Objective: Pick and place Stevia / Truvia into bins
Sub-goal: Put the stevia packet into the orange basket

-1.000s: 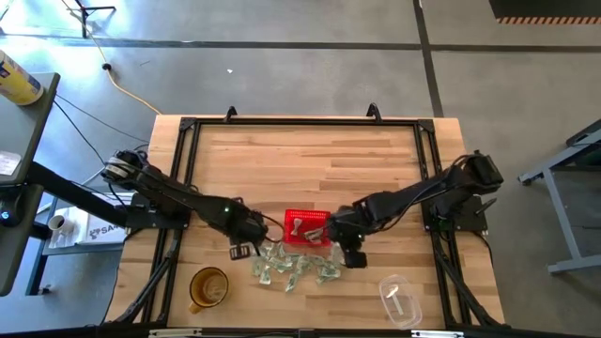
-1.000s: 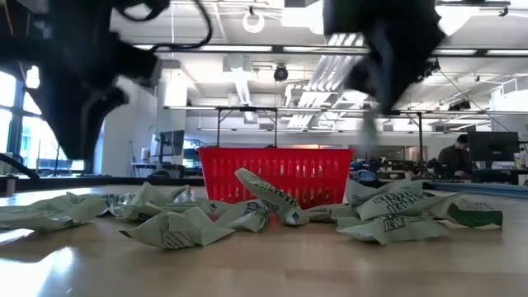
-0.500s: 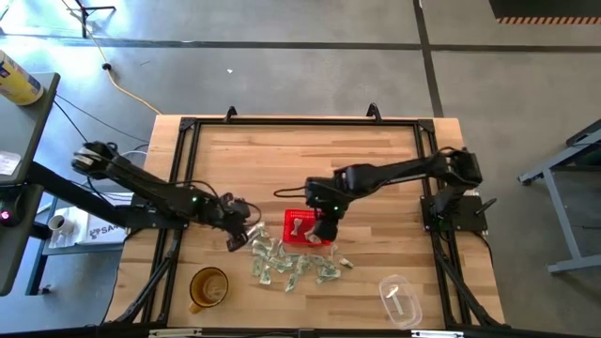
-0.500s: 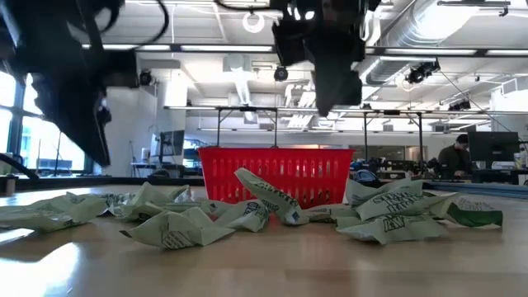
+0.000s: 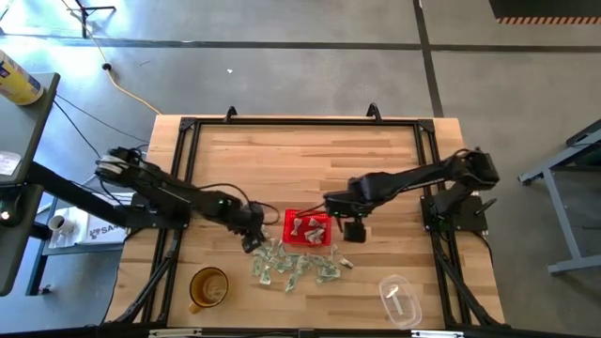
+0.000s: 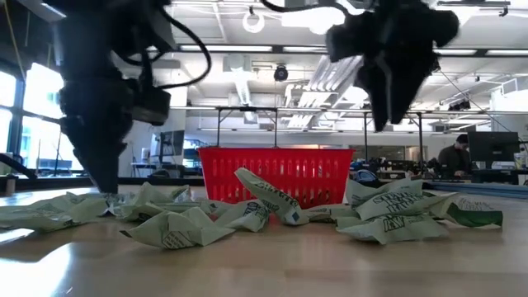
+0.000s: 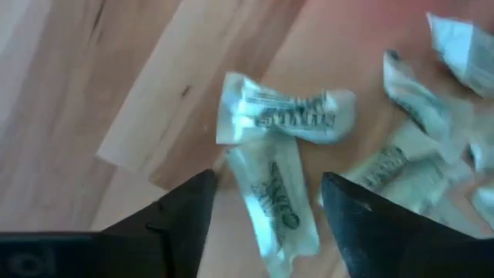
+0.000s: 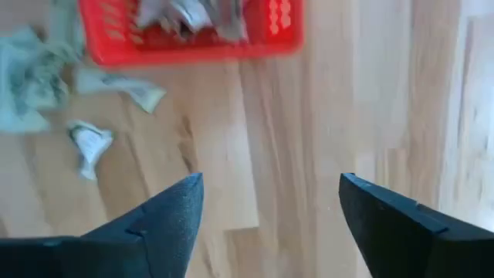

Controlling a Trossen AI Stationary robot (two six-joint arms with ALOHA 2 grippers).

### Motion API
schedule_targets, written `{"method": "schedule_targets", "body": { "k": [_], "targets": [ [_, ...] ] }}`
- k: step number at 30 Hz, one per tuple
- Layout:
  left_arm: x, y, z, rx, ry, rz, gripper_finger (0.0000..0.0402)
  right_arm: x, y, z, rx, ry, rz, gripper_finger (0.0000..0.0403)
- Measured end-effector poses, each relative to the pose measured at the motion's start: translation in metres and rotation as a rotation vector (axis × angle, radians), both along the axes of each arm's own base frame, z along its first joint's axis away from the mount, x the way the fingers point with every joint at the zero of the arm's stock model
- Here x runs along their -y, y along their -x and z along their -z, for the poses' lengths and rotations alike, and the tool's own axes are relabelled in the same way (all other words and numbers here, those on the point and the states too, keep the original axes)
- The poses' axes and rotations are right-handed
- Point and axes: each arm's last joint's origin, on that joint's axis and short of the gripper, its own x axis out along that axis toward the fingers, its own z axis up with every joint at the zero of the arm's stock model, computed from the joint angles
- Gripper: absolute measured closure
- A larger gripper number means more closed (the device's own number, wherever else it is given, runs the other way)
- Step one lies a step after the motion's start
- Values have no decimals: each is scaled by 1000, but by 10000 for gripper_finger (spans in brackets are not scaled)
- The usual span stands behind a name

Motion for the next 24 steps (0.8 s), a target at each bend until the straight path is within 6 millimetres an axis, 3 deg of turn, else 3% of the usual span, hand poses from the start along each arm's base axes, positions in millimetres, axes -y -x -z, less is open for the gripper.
{"method": "schedule_targets", "body": {
  "k": [3, 8, 9, 14, 17, 19, 21, 24],
  "targets": [
    [-8, -11, 1, -82, 8, -76, 194, 3, 25, 8, 29, -3, 21, 111],
    [-27, -23, -18, -153, -90, -130, 356, 10, 70, 25, 28, -11, 36, 126],
    [-32, -26, -26, -157, -101, -133, 373, 11, 79, 28, 35, -11, 46, 129],
    [-52, -50, -96, -138, -122, -125, 353, 16, 112, 30, 166, -38, 95, 147],
    [-54, -77, -148, 127, -131, -23, 364, 17, 123, 30, 286, -77, 124, 154],
    [-51, -94, -167, 278, -62, 91, 374, 16, 122, 30, 368, -118, 117, 154],
    [-48, -113, -164, 336, 32, 168, 374, 15, 120, 31, 417, -149, 91, 154],
    [-44, -126, -126, 167, 172, 182, 361, 14, 113, 35, 428, -151, 87, 152]
  ]
}}
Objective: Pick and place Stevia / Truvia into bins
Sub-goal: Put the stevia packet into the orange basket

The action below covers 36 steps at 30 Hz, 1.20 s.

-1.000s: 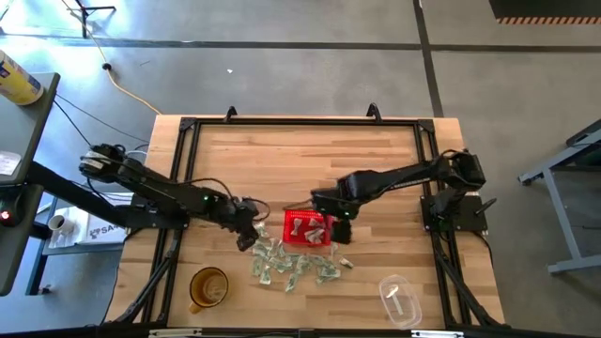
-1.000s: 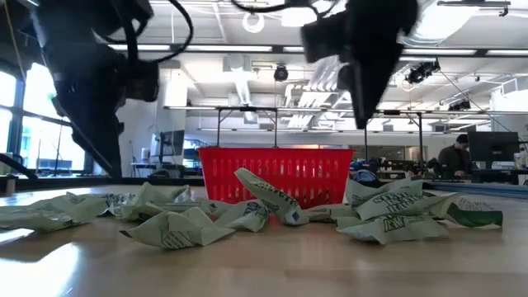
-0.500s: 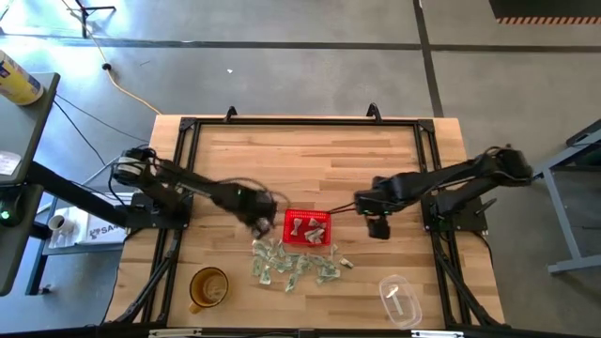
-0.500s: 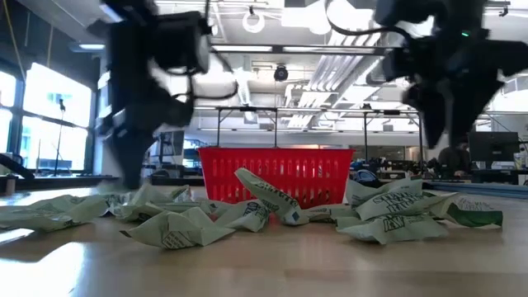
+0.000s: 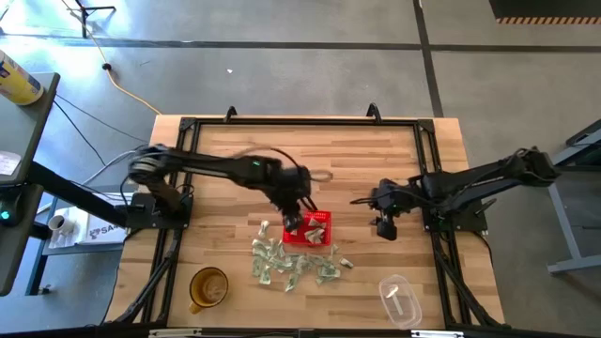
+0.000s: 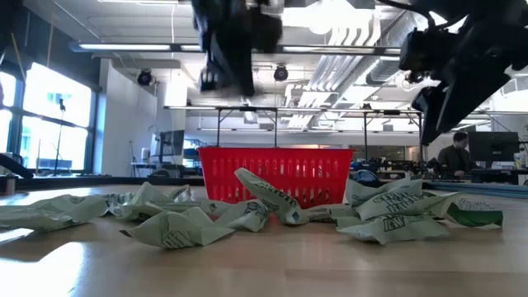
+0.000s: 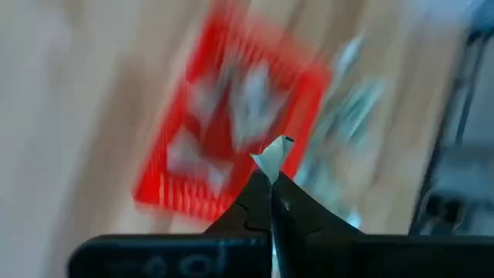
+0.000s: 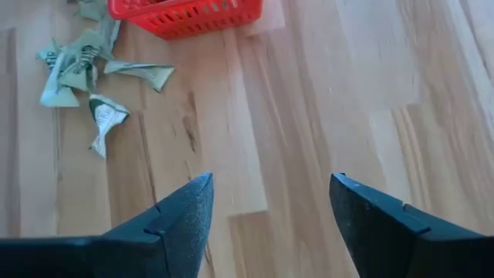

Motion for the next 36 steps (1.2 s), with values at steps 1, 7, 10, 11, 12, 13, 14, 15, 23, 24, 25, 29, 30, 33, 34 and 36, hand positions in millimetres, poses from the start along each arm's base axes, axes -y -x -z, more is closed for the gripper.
{"method": "schedule_targets", "body": {
  "k": [1, 7, 10, 11, 12, 13, 14, 15, 23, 24, 25, 29, 30, 33, 34, 36],
  "targets": [
    [2, -7, 10, -11, 30, -11, 344, 0, -2, 1, 7, 5, 4, 153],
    [15, -18, 22, -35, 1, -63, 195, -2, -18, 11, 17, 16, -37, 152],
    [22, 0, 2, -88, -87, -19, 131, -4, -24, 17, 10, -20, -60, 151],
    [25, 12, -5, -128, -143, -12, 113, -5, -26, 18, 12, -30, -64, 151],
    [29, 25, -8, -195, -214, -8, 98, -6, -28, 18, 17, -41, -70, 151],
    [32, 37, -8, -270, -286, -6, 86, -6, -30, 18, 19, -44, -73, 150],
    [35, 48, -5, -333, -348, -13, 77, -6, -32, 16, 24, -42, -71, 150],
    [37, 55, 1, -370, -381, -28, 71, -7, -36, 13, 34, -36, -67, 150],
    [39, 60, 68, -305, -103, -423, 95, -1, -62, -15, 98, 147, 45, 150],
    [39, 60, 74, -316, -87, -472, 103, 1, -63, -19, 91, 158, 56, 150],
    [38, 64, 79, -340, -87, -501, 110, 2, -63, -21, 81, 166, 65, 150],
    [38, 66, 96, -323, -56, -553, 140, 11, -64, -22, 45, 173, 94, 150],
    [38, 68, 99, -335, -64, -556, 148, 14, -64, -21, 38, 172, 102, 150],
    [37, 67, 110, -333, -76, -557, 180, 20, -63, -19, 13, 100, 126, 150],
    [37, 68, 113, -336, -79, -546, 196, 20, -62, -19, -2, 55, 122, 150],
    [37, 70, 117, -357, -92, -517, 235, 15, -60, -18, -30, -34, 67, 151]
  ]
}}
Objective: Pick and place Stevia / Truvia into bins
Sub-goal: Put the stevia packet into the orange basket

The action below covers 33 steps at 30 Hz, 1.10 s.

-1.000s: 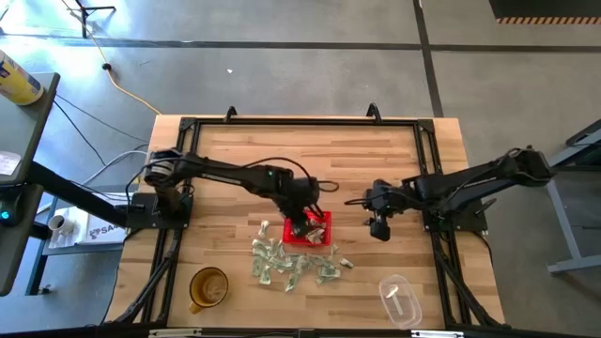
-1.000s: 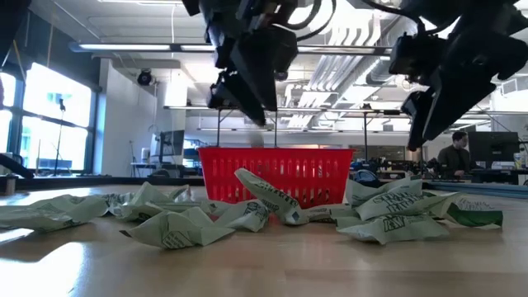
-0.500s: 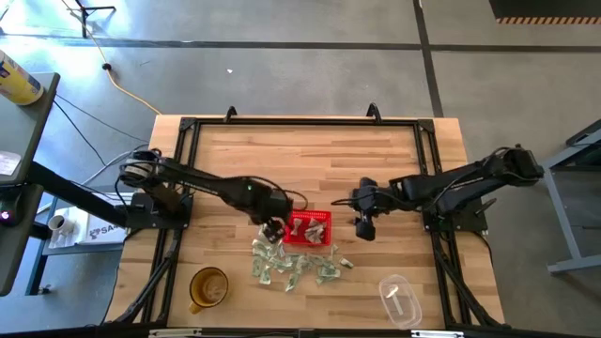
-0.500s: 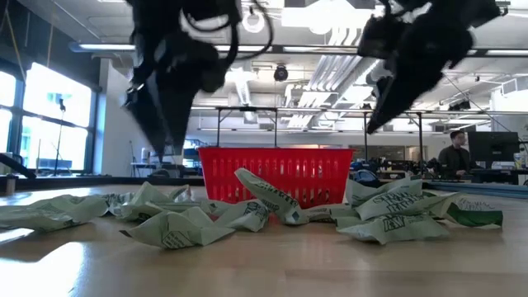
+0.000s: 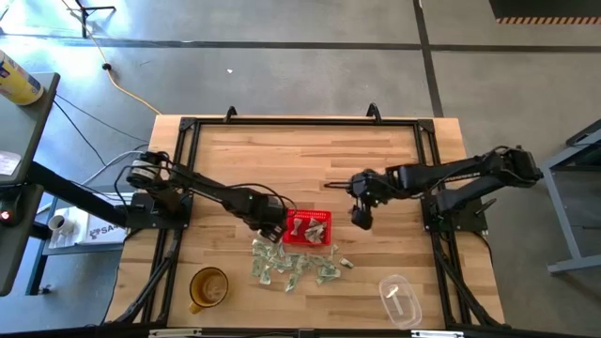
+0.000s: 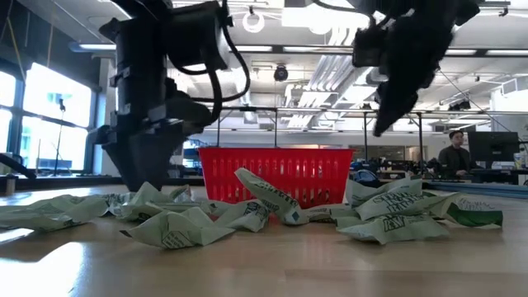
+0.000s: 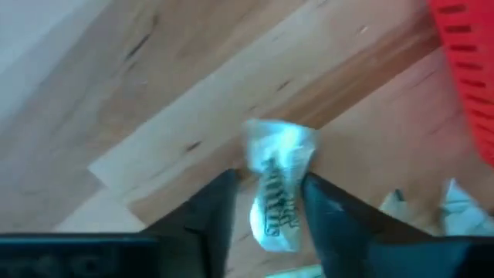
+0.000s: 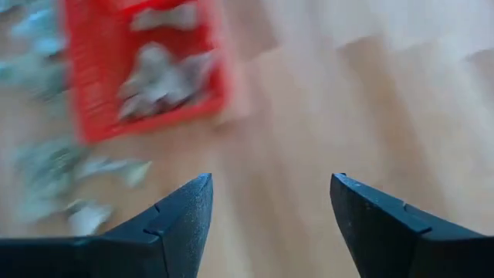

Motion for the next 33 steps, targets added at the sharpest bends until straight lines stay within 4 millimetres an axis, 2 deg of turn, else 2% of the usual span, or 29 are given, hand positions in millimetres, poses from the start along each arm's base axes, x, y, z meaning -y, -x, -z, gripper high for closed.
{"method": "schedule_targets", "body": {
  "k": [5, 7, 9, 12, 15, 19, 21, 24, 27, 30, 33],
  "targets": [
    [-5, 3, -1, -15, -43, 104, 363, -41, 7, 14, -136, -128, -250, 151],
    [-9, 4, -5, -3, -47, 139, 381, -61, 7, 19, -153, -152, -285, 151],
    [-13, 6, -15, 29, -65, 170, 370, -81, 4, 23, -128, -159, -286, 151],
    [-15, 5, -53, 174, -114, 255, 358, -104, -1, 33, -86, -131, -225, 151],
    [-12, 8, -81, 278, -169, 378, 379, -117, -6, 46, -81, -111, -127, 151],
    [-11, 5, -110, 506, -194, 619, 379, -129, -16, 70, -72, -110, -61, 151],
    [-8, 2, -111, 548, -164, 710, 360, -133, -24, 83, -67, -147, -58, 151],
    [-6, -3, -100, 531, -163, 823, 316, -140, -34, 97, -40, -186, -79, 151],
    [-5, -9, -98, 562, -187, 899, 284, -139, -36, 107, -85, -163, -1, 159],
    [-4, -12, -96, 588, -193, 959, 268, -139, -36, 104, -133, -144, 32, 192],
    [-3, -14, -98, 616, -207, 988, 267, -141, -35, 99, -165, -110, 28, 247]
  ]
}}
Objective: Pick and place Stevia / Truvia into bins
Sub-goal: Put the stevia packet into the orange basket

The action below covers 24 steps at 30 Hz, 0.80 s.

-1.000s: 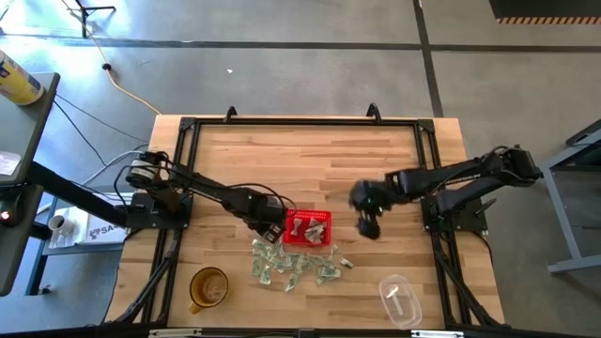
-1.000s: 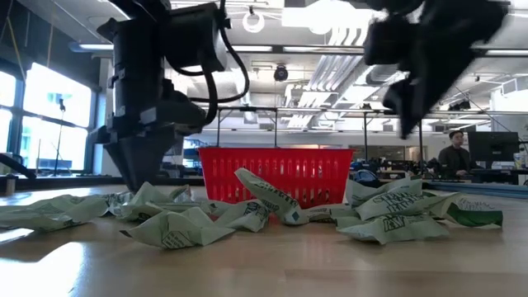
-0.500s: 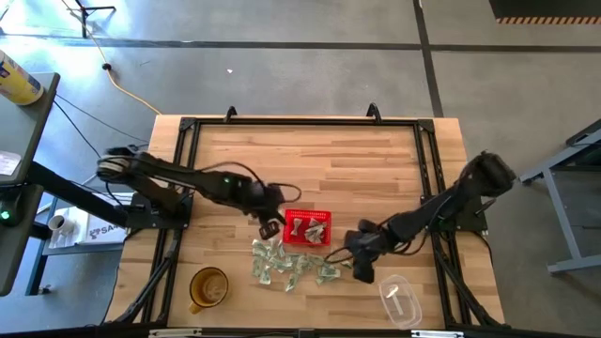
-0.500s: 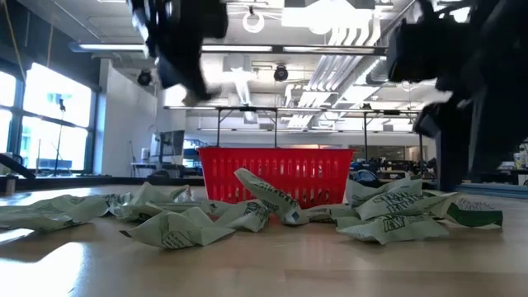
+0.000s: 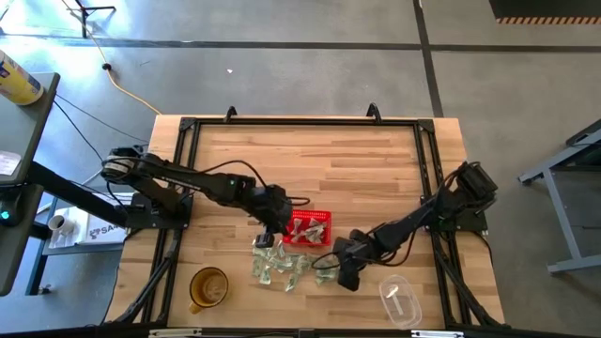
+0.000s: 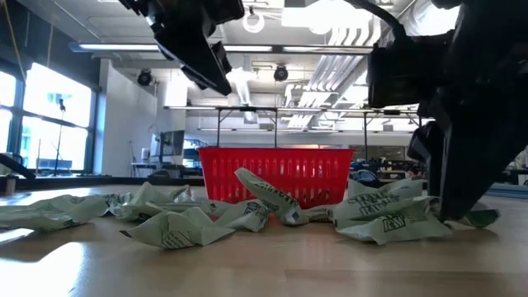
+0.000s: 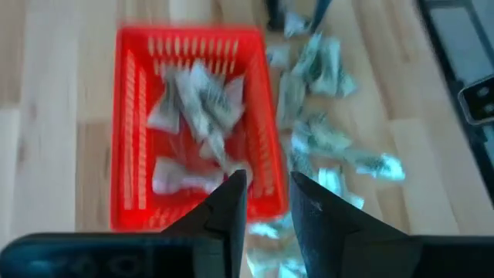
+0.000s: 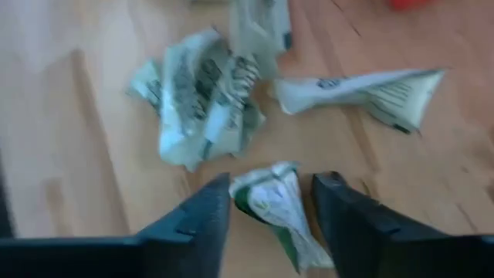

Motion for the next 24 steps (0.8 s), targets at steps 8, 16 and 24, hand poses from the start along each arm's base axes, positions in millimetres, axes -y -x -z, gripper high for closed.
{"method": "schedule_targets", "body": {
  "k": [8, 16, 24],
  "targets": [
    [-6, 8, -1, -75, -178, -67, 273, -8, 3, -14, -146, 16, 37, 391],
    [-13, 57, -19, -306, -202, -235, 267, 5, -26, -85, 33, 130, -33, 396],
    [-12, 102, -6, -127, -28, -415, 267, 63, -70, -125, 247, 140, -245, 315]
  ]
}}
